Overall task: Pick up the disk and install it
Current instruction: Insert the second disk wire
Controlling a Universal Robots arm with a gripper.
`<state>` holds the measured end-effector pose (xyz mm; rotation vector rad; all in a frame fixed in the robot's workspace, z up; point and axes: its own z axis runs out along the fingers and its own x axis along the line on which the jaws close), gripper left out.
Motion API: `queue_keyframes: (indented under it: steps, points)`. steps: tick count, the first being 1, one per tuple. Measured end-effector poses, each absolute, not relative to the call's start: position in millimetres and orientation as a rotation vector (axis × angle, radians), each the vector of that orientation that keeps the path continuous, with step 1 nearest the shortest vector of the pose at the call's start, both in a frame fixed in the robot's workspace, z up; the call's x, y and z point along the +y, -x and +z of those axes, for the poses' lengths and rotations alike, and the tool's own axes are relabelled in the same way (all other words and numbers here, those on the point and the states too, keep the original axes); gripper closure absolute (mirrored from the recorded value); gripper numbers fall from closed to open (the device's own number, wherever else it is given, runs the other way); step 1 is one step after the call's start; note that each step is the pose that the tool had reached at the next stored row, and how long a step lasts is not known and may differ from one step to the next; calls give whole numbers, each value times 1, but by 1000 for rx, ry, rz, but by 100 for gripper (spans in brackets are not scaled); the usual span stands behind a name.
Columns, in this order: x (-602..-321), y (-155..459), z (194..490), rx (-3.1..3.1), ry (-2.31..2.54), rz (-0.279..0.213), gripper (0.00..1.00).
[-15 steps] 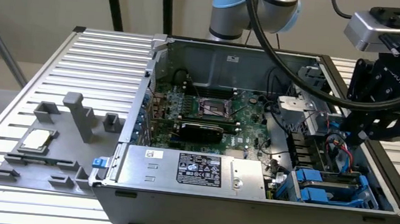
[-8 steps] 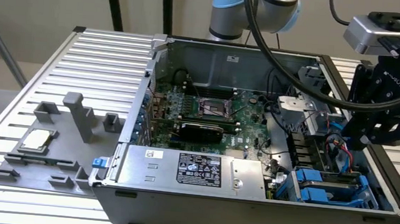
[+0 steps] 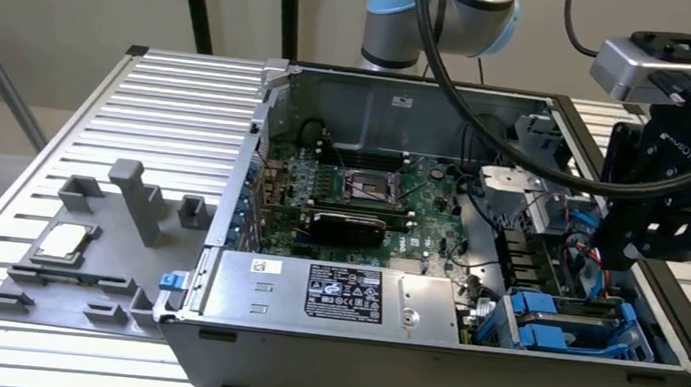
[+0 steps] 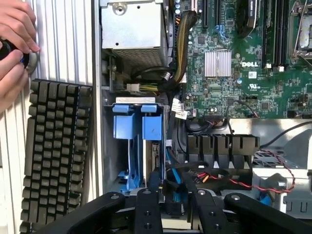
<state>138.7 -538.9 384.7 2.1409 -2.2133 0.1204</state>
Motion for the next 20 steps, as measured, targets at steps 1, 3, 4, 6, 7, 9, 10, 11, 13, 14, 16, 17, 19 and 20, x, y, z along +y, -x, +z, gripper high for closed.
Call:
queue_keyframes:
  steps: [1, 3, 4, 6, 7, 9, 10, 11, 13, 14, 16, 17, 19, 20]
  points:
    - [-539, -139, 384, -2212, -2139, 124, 0]
    - [-539, -139, 384, -2211, -2137, 127, 0]
    - [-539, -139, 384, -2211, -2137, 127, 0]
    - [-539, -139, 384, -2211, -2137, 127, 0]
    - [-539, -139, 384, -2211, -2137, 126, 0]
    - [-539, -139, 385, -2211, -2137, 126, 0]
    - [-539, -139, 386, -2211, -2137, 126, 0]
    - [-538, -139, 388, -2211, -2137, 126, 0]
    - [-537, -139, 390, -2211, -2137, 126, 0]
    - [-537, -139, 391, -2211, -2137, 126, 0]
    - [-536, -139, 391, -2211, -2137, 126, 0]
    - [-536, -139, 391, -2211, -2137, 127, 0]
    - [-534, -139, 391, -2211, -2137, 126, 0]
    - [-533, -139, 391, -2211, -2137, 127, 0]
